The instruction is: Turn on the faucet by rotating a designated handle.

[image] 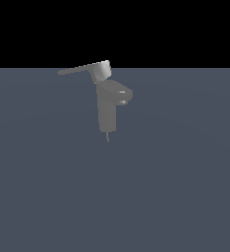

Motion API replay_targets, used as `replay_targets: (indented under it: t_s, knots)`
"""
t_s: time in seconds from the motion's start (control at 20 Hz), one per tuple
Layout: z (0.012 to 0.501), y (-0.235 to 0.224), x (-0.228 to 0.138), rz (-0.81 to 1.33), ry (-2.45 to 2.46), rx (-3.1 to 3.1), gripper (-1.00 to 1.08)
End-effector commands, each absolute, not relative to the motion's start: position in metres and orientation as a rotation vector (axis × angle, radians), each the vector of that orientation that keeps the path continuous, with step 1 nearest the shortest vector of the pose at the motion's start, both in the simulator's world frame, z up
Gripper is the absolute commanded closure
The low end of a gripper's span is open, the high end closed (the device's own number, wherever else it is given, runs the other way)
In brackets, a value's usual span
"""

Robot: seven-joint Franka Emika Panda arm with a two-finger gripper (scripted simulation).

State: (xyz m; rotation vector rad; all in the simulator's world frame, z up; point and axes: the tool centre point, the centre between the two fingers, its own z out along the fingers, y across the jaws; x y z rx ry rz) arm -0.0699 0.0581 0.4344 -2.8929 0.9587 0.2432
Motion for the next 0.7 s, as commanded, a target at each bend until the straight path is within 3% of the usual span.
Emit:
replay_targets:
  t_s: [0.0,0.65]
  knots:
    - [0.424,0.065,-0.054,0.261,1.05,-2.871,1.08]
    - [0.359,0.106,0.017,0.3,1.519,-2.756,1.08]
